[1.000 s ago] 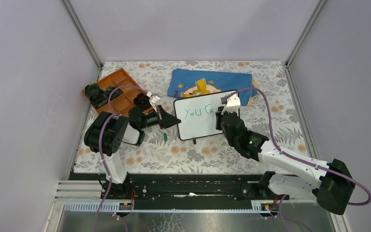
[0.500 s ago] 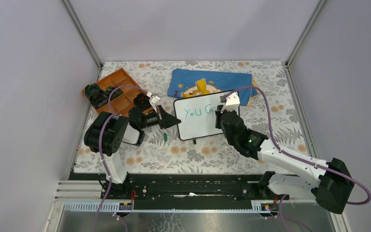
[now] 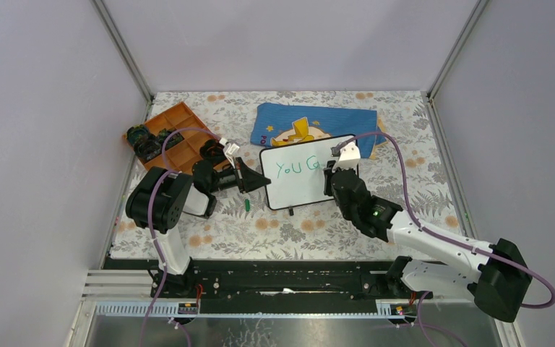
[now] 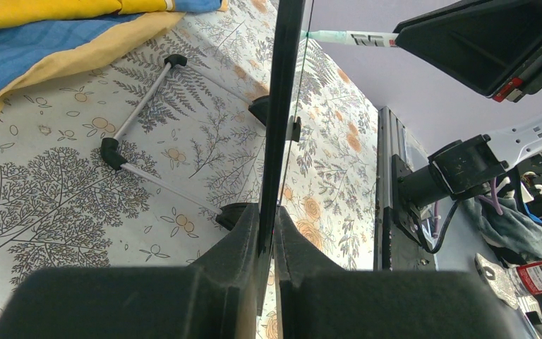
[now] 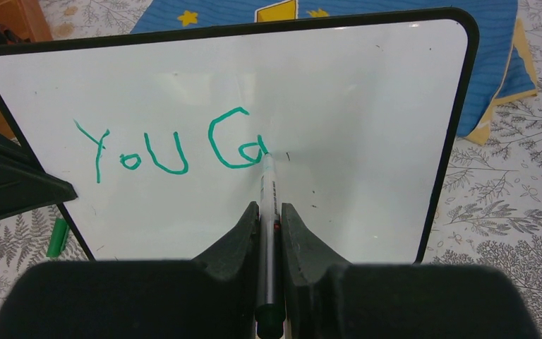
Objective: Write a sentence on the whiteboard
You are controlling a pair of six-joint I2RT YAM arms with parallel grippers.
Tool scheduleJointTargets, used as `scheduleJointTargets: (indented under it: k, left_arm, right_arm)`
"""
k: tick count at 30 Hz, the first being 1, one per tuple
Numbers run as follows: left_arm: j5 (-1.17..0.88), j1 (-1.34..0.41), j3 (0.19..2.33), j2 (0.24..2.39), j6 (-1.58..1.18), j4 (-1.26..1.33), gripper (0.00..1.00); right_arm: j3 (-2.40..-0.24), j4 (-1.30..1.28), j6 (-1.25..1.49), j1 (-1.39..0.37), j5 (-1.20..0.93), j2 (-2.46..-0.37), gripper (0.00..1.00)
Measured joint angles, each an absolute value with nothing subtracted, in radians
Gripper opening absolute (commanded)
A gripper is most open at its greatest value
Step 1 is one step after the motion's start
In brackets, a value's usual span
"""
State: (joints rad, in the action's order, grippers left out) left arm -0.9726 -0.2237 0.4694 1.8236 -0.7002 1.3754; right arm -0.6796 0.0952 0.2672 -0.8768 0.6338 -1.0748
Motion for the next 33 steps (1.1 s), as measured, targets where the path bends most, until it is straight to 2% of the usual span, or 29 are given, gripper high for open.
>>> scheduleJointTargets:
  k: [9,19,28,33]
  left_arm:
    - [-0.973,-0.224,0.469,1.824,-0.7,1.375,0.0]
    - [-0.973,-0.224,0.469,1.824,-0.7,1.375,0.0]
    - [-0.98,-0.224,0.469,1.824,-0.699,1.374,0.0]
    - [-0.981,-0.224,0.469,1.824,-0.698,1.373,0.0]
  right_arm:
    - [-0.668,0.081,0.278,-0.877,0.634,-1.05,0.0]
    - [-0.667,0.088,0.28,-0.877,0.619,-0.897,0.0]
    - [-0.649,0.126,0.244,-0.864,0.626,-0.88,0.0]
    - [-0.659,0.128,0.268,-0.795,0.576,-0.91,0.0]
